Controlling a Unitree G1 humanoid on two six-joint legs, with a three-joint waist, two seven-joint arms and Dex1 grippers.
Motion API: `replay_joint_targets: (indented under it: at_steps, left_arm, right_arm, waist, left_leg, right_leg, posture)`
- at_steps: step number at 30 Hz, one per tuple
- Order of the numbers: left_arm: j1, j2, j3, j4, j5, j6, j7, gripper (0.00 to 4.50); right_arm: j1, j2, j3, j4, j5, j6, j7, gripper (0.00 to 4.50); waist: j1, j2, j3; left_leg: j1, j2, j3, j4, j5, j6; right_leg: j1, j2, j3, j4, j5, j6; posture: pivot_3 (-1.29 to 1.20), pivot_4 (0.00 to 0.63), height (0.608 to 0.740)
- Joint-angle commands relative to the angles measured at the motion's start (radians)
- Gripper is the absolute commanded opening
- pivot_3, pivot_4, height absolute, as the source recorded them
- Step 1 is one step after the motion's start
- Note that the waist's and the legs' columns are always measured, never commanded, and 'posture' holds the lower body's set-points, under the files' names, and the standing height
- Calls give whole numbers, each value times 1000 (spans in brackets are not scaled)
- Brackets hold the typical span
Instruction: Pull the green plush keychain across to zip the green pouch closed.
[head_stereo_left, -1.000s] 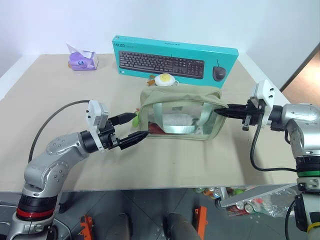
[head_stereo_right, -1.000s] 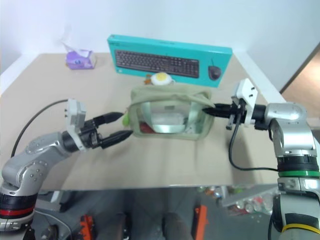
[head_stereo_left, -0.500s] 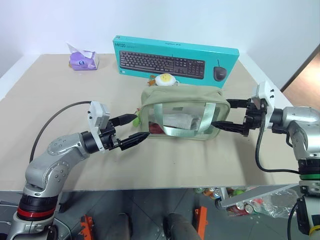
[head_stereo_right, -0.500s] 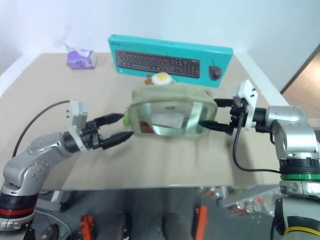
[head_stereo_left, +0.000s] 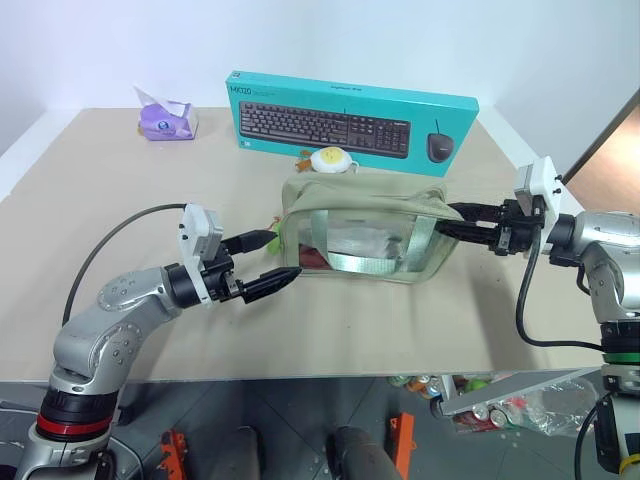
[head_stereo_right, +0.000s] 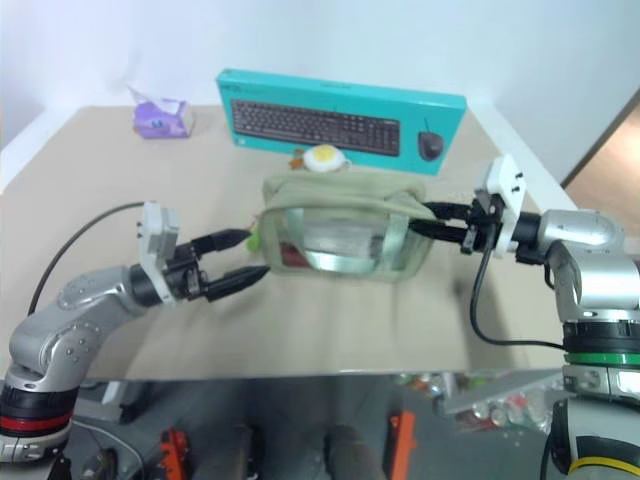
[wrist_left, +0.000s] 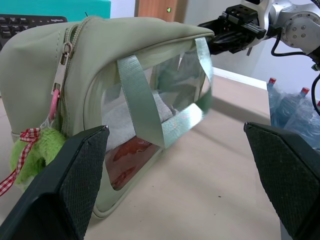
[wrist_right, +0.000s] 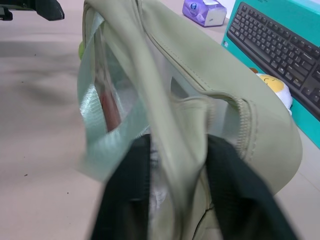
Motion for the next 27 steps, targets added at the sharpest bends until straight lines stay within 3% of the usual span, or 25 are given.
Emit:
replay_joint_targets:
  at_steps: [1, 8, 14, 25, 27]
  left_arm:
    - [-19, 2, 6, -5, 9, -18, -8, 4500]
    - [-45, -20, 28, 32, 14, -8, 31, 4500]
    - [-92, -31, 74, 183, 71, -37, 103, 4500]
    - [-186, -38, 8, 474, 198, -222, -107, 4500]
    - [-220, -42, -2, 533, 214, -239, -135, 3970]
  right_arm:
    - [-11, -13, -40, -22, 16, -18, -1, 51]
    - [-13, -13, -31, -13, 1, -37, -3, 51]
    - [-17, -13, -23, -11, -6, -44, 0, 51]
    - [-32, -14, -19, -4, -21, -54, 1, 51]
    - [-26, -15, -20, -9, -22, -54, 1, 0]
  waist:
    - [0, 0, 0]
    - [1, 0, 0]
    - [1, 0, 0]
    - [1, 0, 0]
    - [1, 0, 0]
  left_leg:
    - [0, 0, 0, 0, 0, 0]
    - [0, 0, 0, 0, 0, 0]
    - [0, 0, 0, 0, 0, 0]
    - [-1, -1, 0, 0, 0, 0]
    - [-1, -1, 0, 0, 0, 0]
  right_leg:
    - [0, 0, 0, 0, 0, 0]
    - [0, 0, 0, 0, 0, 0]
    - [0, 0, 0, 0, 0, 0]
    - [0, -1, -1, 0, 2, -3]
    - [0, -1, -1, 0, 2, -3]
  posture:
    - [0, 150, 740]
    - [0, 150, 740]
    - [0, 150, 740]
    - [0, 150, 740]
    - [0, 150, 740]
